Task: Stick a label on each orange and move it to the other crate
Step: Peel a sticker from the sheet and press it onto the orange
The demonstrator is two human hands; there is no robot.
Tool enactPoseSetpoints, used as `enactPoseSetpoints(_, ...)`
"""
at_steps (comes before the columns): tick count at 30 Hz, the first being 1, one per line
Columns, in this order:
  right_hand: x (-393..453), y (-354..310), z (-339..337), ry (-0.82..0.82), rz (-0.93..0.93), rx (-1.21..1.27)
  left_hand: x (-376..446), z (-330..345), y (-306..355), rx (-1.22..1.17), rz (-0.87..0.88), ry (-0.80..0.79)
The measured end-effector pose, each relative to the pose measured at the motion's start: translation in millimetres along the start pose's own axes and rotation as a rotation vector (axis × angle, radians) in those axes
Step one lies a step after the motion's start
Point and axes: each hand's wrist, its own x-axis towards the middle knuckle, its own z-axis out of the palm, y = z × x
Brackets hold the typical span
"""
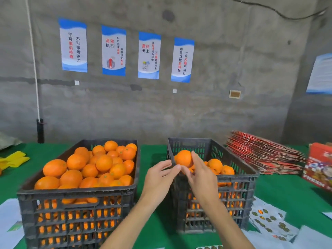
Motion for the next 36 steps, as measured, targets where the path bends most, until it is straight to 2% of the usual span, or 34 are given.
enactPoseSetpoints(5,48,28,9,-0.1,0.211,0.012,15,-51,-4,0.177,0.055,0.05)
enactPoseSetpoints(9,50,35,21,-0.134,0.193,0.017,20,-106,-2,0.323,0.086,0.13)
enactPoseSetpoints(11,41,28,31,-0.064,0.121,0.053,26,-137,-3,0.585,0.128,0.224)
enactPoseSetpoints(13,31,16,43,0.0,0.029,0.104,34,-168,-2,0.953,0.129,0.295)
enactPoseSetpoints(15,19,1,54,0.04,-0.06,0.162,41,-193,-2,1.225,-0.012,0.306)
enactPoseSetpoints(16,13,-6,58,0.048,-0.1,0.189,43,-204,-4,1.284,-0.104,0.295)
enactPoseSetpoints(18,0,-21,67,0.047,-0.157,0.2,53,-220,-8,1.288,-0.193,0.247)
enactPoseSetpoints(22,-22,-39,80,-0.024,-0.158,0.21,74,-225,-18,1.315,-0.194,0.087)
enactPoseSetpoints(27,-50,-44,87,-0.041,-0.152,0.268,98,-220,-34,1.345,-0.189,0.033)
enactPoseSetpoints(30,-68,-36,86,-0.102,-0.115,0.307,102,-219,-30,1.254,-0.113,0.09)
enactPoseSetpoints(33,-88,-21,88,-0.16,-0.035,0.323,89,-210,-19,1.101,0.022,0.236)
enactPoseSetpoints(36,-111,-7,94,-0.35,0.091,0.319,61,-189,0,0.884,0.185,0.337)
